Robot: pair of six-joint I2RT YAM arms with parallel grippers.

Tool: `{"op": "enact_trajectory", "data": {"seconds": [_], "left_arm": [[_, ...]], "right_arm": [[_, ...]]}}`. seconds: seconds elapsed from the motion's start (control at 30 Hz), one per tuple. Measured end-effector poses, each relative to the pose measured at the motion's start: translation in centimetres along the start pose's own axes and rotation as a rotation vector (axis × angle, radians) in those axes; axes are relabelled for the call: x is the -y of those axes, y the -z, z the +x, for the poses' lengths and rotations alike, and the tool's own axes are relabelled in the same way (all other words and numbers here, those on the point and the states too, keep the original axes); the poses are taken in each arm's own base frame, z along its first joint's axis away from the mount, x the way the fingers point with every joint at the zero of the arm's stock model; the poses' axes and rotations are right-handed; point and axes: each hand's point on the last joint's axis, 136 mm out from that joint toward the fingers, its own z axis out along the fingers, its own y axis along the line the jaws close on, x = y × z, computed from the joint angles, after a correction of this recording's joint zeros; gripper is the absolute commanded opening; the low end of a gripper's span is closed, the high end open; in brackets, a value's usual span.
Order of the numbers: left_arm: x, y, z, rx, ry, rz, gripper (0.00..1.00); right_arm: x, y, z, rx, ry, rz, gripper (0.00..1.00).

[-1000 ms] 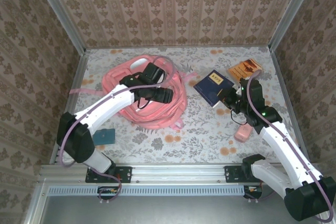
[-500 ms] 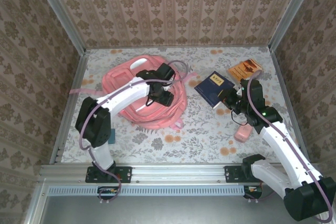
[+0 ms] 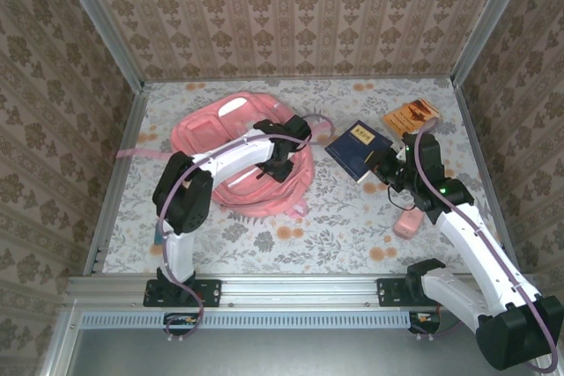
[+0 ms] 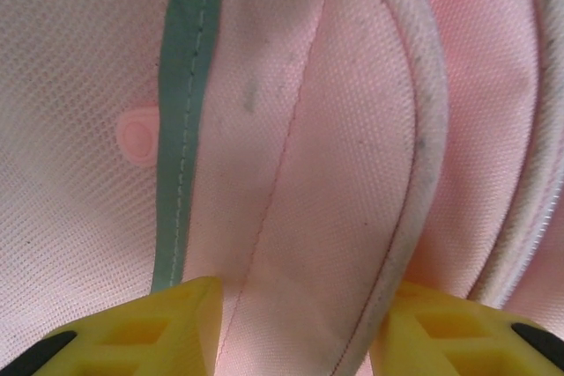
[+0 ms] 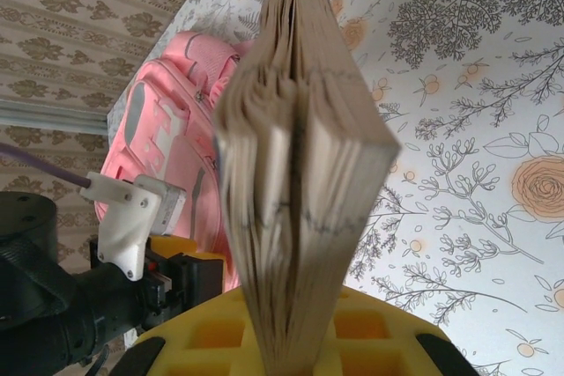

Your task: Pack the student bag

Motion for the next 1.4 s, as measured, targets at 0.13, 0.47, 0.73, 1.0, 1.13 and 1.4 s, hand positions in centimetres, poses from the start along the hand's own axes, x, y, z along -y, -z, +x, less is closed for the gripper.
{"op": "enact_trajectory", "data": {"seconds": [0.13,0.47,0.73,1.0,1.13,1.4], "left_arm": [[0.1,-0.7,0.2,-0.028,-0.027,-0.026,0.48],[0.1,0.4,-0.2,-0.017,-0.087,-0.103,0.19],[-1.1,3.9,-1.3,0.083,-0.096,-0.21,0.1],[-4.1,14.4,-2.9,0.453,-0.019,-0.257,0.07],[-4.4,17.3,-3.5,0.569,0.019,-0.232,0.07],[-3.3,18.5,-4.8,0.649,0.038,-0.154,0.06]], "right_arm": [[0.0,0.0,0.0,-0.001,0.0,0.0,0.0],[0.0,0.0,0.1,-0.003,0.0,0.0,0.0],[0.5,0.1,0.3,-0.008,-0.002,0.018,0.0],[0.5,0.2,1.1,-0.031,0.025,-0.005,0.0],[-0.5,-0.1,2.1,-0.083,0.031,-0.086,0.0],[-2.9,-0.6,5.2,-0.192,0.04,-0.215,0.0]]}}
